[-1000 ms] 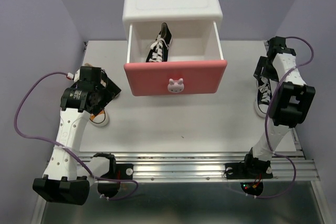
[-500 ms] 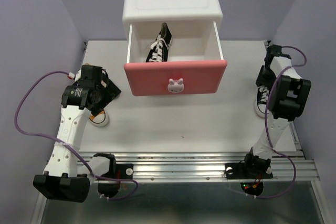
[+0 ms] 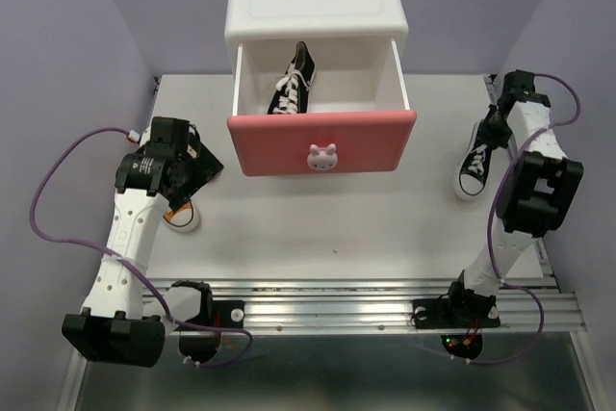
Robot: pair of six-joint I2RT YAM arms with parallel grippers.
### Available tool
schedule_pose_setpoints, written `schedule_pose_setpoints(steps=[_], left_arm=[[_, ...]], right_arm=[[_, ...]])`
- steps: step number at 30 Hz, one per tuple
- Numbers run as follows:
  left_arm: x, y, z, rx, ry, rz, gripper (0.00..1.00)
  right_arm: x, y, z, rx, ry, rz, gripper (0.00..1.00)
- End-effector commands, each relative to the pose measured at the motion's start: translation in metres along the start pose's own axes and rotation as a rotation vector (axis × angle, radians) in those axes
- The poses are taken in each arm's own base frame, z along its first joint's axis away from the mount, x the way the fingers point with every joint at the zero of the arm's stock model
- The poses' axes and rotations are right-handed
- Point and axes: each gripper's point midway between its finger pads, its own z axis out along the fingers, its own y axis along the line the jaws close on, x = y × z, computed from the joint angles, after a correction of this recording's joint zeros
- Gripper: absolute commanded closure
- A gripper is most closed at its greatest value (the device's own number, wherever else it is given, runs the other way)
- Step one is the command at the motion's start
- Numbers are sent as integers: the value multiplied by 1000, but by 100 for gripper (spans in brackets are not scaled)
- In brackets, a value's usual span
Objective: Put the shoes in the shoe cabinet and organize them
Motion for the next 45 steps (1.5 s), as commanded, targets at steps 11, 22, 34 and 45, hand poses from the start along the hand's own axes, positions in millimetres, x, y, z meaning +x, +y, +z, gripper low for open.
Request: schedule_pose_setpoints(steps=[11, 22, 34, 45], left_arm=[[-16, -23, -1, 93, -53, -39, 1], [-12, -21, 1, 97, -49, -32, 1], [-13, -22, 1, 104, -51, -38, 1], [-7, -20, 6, 99, -38, -56, 1]], right_arm=[[-164, 78, -419, -916, -977, 231, 99], [-129, 150, -628, -1792, -1007, 140, 99], [-33, 221, -679, -2091, -822, -57, 99], [84, 296, -612, -1863, -640, -556, 99]])
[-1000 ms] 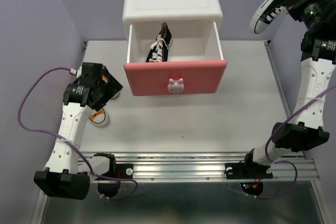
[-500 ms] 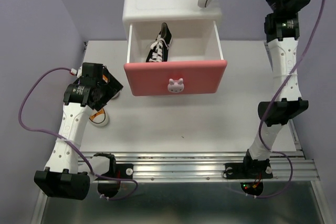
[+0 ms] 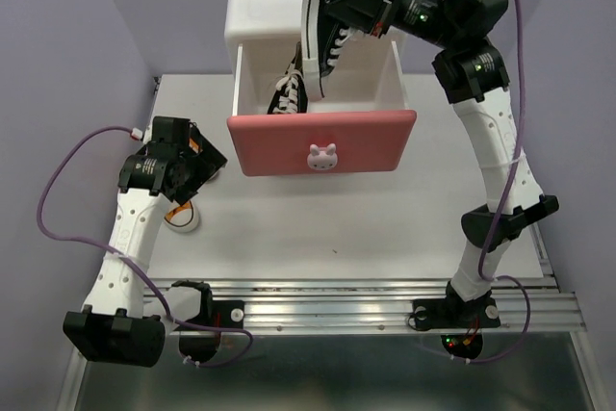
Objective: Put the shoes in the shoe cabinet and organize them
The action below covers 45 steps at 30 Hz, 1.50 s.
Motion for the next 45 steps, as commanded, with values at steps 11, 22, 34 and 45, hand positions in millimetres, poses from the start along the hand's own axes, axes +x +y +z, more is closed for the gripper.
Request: schedule_pose_setpoints(steps=[11, 22, 34, 45], left_arm=[[3, 7, -8, 13, -22, -40, 1], [3, 8, -12, 25, -40, -66, 1], [3, 9, -11, 18, -37, -54, 1], [0, 9, -13, 11, -43, -34, 1]], right_arm=[[72, 21, -16, -94, 278, -234, 99], [118, 2, -6, -41, 401, -248, 99], [157, -50, -8, 206, 521, -397, 99], [187, -102, -2, 388, 612, -520, 99]])
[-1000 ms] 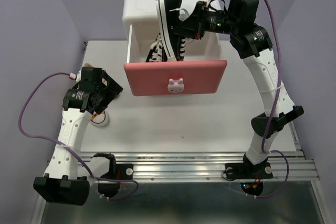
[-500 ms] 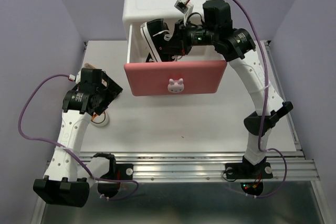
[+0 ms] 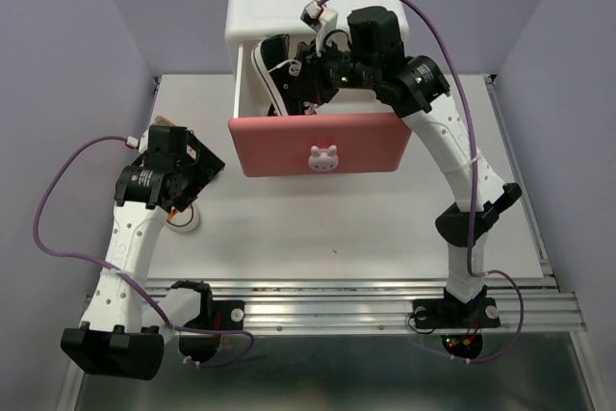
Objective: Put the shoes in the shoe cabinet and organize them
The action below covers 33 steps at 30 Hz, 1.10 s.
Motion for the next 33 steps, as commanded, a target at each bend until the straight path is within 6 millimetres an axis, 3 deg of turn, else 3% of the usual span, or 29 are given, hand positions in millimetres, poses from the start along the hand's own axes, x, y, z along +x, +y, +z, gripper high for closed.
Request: schedule_pose_setpoints(steps=[1, 7, 12, 20, 27, 33], left_arm=[[-7, 2, -4, -10, -27, 16, 1], [-7, 3, -4, -15, -26, 20, 1], [-7, 3, -4, -15, -28, 21, 1], [-7, 3, -5, -13, -28, 23, 1], [-6, 5, -9, -9, -30, 28, 1], [-7, 8, -13, -15, -39, 40, 1]], right_arm=[[19, -22, 11, 128, 73, -102, 99], [10, -48, 18, 260, 32, -103, 99], [-5, -83, 6, 477, -38, -84, 99], [27, -110, 11, 604, 66, -65, 99], [22, -119, 16, 660, 19, -17, 99], [27, -141, 12, 697, 9, 69, 99]])
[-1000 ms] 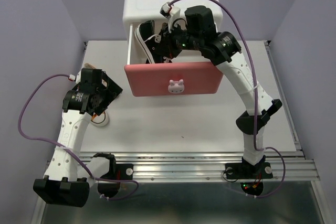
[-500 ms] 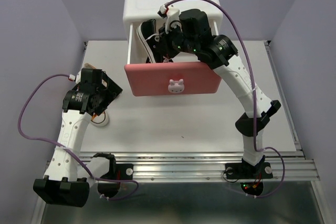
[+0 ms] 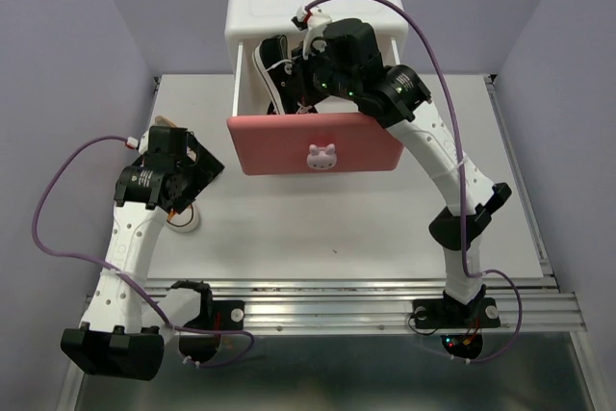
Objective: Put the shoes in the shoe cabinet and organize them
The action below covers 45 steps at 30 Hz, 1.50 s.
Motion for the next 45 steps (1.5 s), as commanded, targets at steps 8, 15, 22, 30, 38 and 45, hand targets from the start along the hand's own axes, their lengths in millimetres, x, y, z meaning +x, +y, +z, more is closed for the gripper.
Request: schedule_pose_setpoints(steps=[8, 15, 22, 30, 38, 45], left_arm=[[-5, 6, -16, 12, -49, -20, 1], [-5, 4, -15, 22, -45, -27, 1], [-1, 10, -19, 19, -48, -39, 1], [-3, 7, -16, 23, -51, -47, 1], [-4, 5, -14, 25, -54, -57, 1], [-5, 3, -12, 21, -51, -55, 1]], right_arm=[[11, -138, 8, 511, -19, 137, 99], [18, -160, -9, 624, -12, 181, 99], [12, -187, -27, 750, -54, 219, 99], [-2, -174, -13, 633, -98, 185, 99], [-32, -138, 12, 376, -192, 98, 81], [-52, -114, 11, 230, -259, 19, 80]])
